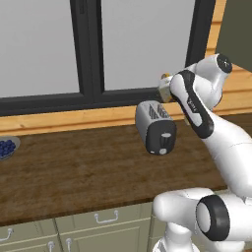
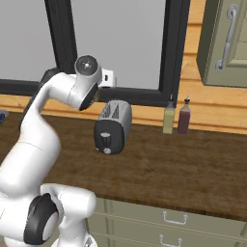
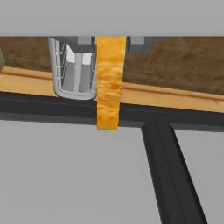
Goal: Start the toaster. Once the lever pops up, take the bread to the plate on the dining counter.
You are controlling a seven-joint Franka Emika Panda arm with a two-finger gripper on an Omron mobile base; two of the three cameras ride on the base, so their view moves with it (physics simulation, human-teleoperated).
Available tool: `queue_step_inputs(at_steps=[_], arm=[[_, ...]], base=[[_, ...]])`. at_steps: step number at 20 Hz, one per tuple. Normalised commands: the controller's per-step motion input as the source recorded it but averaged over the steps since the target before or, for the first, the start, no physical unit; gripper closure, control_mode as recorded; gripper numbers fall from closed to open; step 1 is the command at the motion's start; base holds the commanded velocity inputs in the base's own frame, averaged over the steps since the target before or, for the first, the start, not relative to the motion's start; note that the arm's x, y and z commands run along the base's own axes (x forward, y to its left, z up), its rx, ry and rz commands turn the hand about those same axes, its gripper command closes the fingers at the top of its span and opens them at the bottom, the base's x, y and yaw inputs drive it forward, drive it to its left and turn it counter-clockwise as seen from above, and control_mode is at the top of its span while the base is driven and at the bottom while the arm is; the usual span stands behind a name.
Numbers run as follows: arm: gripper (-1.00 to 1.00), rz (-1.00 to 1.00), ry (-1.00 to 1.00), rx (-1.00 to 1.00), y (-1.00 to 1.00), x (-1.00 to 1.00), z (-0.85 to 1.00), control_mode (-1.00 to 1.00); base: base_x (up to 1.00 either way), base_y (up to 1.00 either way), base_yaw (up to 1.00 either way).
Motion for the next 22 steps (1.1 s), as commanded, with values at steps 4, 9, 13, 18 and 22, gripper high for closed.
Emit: queue_step_inputs(at_steps=[4, 9, 13, 18, 22], arm=[[1.00, -0.12, 0.20, 0.00, 0.22, -0.96, 0.07, -1.00], [1.00, -0.21, 0.25, 0.00, 0.44, -0.81, 0.00, -1.00], [1.00, -0.09, 0.10, 0.00, 0.07, -0.17, 0.00, -1.00], [1.00, 0.00, 0.00, 0.00, 0.00, 0.00, 0.00, 1.00], [1.00, 0.00, 0.00, 0.00, 0.00, 0.00, 0.00, 1.00]], base=[[0.00, 0.00, 0.00], [0.00, 0.00, 0.00], [0.00, 0.00, 0.00], [-0.24, 0.00, 0.00], [-0.99, 0.00, 0.05]])
